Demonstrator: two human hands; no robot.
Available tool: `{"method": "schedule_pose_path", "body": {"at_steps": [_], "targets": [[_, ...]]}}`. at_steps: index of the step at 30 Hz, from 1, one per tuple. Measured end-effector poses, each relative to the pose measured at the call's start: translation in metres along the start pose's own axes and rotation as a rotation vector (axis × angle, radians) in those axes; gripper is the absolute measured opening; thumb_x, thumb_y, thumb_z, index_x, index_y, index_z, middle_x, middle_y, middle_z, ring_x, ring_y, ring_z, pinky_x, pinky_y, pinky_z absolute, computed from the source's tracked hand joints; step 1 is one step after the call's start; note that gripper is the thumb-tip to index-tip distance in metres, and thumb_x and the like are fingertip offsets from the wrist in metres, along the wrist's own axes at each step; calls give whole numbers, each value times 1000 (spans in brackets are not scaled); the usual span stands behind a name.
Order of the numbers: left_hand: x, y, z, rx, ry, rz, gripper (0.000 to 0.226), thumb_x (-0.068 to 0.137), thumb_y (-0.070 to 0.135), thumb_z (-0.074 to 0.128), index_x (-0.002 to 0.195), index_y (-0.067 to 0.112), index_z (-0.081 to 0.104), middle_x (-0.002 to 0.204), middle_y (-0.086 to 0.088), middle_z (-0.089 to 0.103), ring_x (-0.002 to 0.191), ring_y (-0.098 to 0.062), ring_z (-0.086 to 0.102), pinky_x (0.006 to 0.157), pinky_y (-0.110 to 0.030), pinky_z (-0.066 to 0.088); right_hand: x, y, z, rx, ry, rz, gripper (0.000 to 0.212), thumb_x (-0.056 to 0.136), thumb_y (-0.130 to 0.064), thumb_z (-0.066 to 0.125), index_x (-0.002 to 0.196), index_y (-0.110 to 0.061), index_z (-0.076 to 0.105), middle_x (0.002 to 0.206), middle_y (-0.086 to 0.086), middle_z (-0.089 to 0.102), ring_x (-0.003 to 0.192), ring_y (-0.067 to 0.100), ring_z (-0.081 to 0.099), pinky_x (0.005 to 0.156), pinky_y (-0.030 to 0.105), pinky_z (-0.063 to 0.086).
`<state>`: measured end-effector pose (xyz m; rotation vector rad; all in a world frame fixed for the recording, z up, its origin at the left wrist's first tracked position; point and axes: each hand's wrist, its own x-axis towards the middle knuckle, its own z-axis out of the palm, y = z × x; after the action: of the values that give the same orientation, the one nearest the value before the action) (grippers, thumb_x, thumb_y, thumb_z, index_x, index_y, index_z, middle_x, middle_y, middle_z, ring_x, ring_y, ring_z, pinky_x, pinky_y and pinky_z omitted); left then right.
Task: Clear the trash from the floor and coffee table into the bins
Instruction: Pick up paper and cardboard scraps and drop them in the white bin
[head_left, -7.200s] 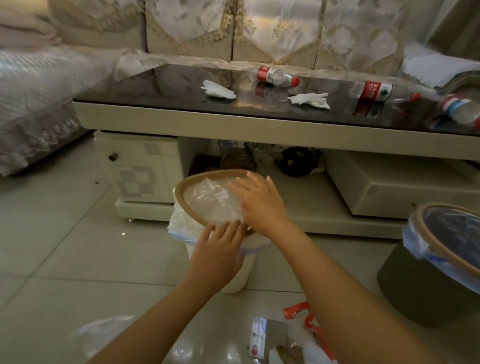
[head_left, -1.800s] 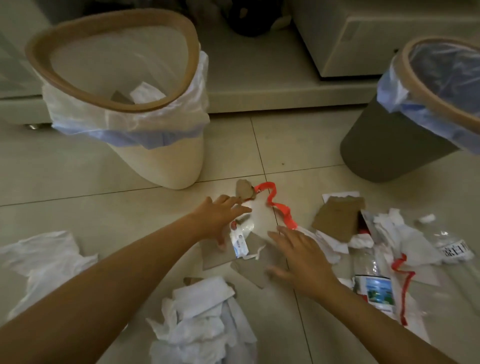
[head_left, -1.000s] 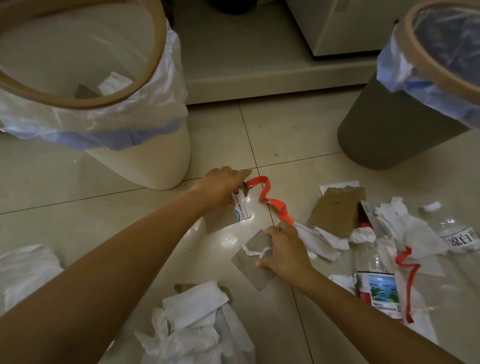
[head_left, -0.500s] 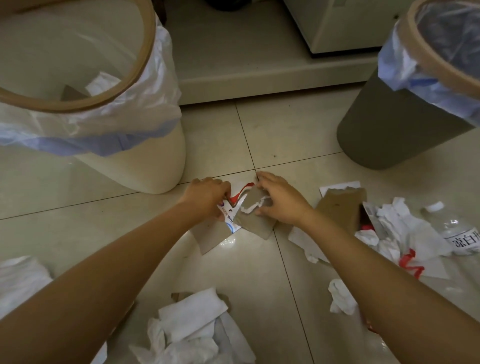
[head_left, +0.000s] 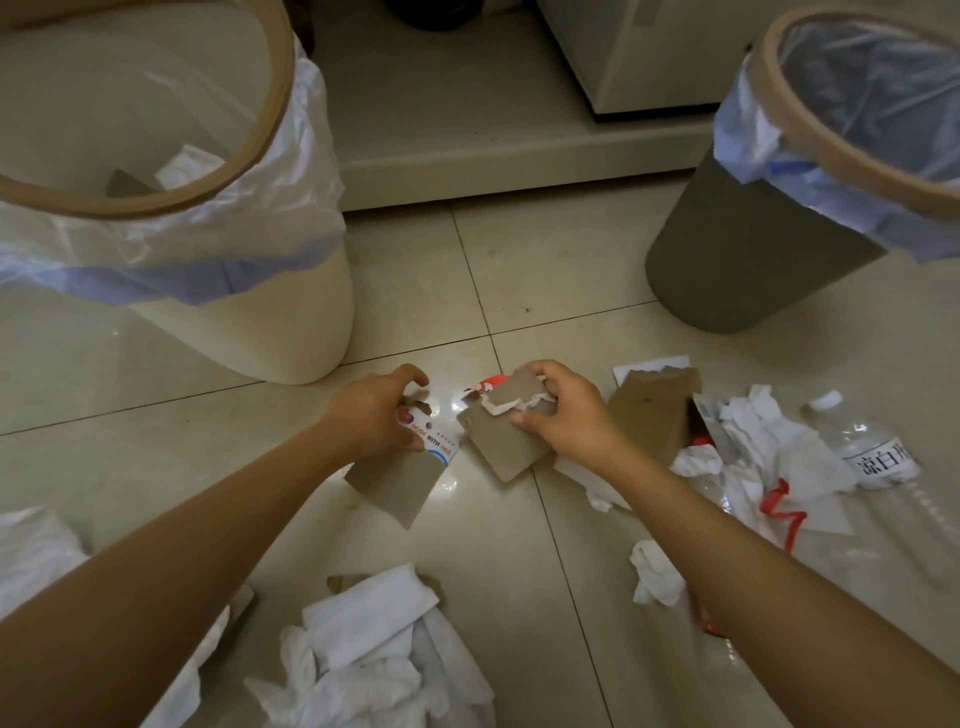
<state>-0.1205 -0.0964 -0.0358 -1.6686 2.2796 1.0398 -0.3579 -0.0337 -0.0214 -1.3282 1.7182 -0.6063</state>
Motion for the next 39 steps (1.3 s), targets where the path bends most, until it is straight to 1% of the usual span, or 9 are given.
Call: {"method": "schedule_pose_path", "body": {"at_steps": [4,8,11,16,21,25,30,35,39], "targets": [[-10,2,-5,-122,11,4,40,66,30,84,97,38,60,96,6,65,82,-8,59,65,-24,48,-29,9,-29,78,154,73,40,78,-11,75,108,-27,54,90,-19,57,82,-5,55,61,5,43],[-17,22,-9,-98,24,30,33,72,36,79,98,38,60,95,8,66,83,-7,59,68,-25,51,-45,26,-63,-20,428,139,22,79,-12,72,94,-25,62,78,-18,59,74,5,58,56,9,39],[-19,43,-9,-111,41,65,32,73,36,78,101,38,60,94,8,65,84,-9,58,69,-27,48,-48,40,-76,-28,517,262,17,78,-15,72,94,-19,66,86,-4,65,80,16,60,69,26,47],[-20,65,-3,-51,55,103,30,77,36,74,103,38,59,97,9,62,88,-10,56,76,-30,50,-46,59,-79,-109,533,363,23,76,-30,73,95,-18,69,96,4,69,84,22,62,74,32,50],[-25,68,-1,-49,78,102,26,79,36,72,101,39,59,98,10,63,89,-11,57,79,-36,53,-38,66,-79,-83,390,457,18,77,-32,71,89,-23,60,100,5,68,82,20,58,72,31,44],[-30,66,-2,-36,106,106,25,81,35,71,103,38,60,102,10,63,89,-12,57,75,-32,51,-32,68,-76,-12,398,495,46,76,-29,76,111,-14,50,106,5,63,88,22,60,78,34,50],[-38,66,-6,-29,126,111,25,81,33,71,103,36,62,102,10,63,87,-11,58,76,-33,52,-31,57,-73,27,498,347,70,74,-32,78,128,-23,34,100,-4,58,88,19,59,69,30,47],[-48,64,-17,-34,143,123,22,81,32,71,100,38,62,99,14,62,83,-8,58,74,-33,52,-33,40,-75,46,521,185,78,68,-35,83,132,-28,39,91,-15,56,74,-1,55,58,17,43],[-60,59,-31,-19,149,140,22,83,33,69,103,38,62,99,16,61,88,-9,58,78,-36,53,-35,18,-81,75,461,98,70,67,-31,84,127,-32,48,96,-18,56,80,-6,55,59,11,43]]}}
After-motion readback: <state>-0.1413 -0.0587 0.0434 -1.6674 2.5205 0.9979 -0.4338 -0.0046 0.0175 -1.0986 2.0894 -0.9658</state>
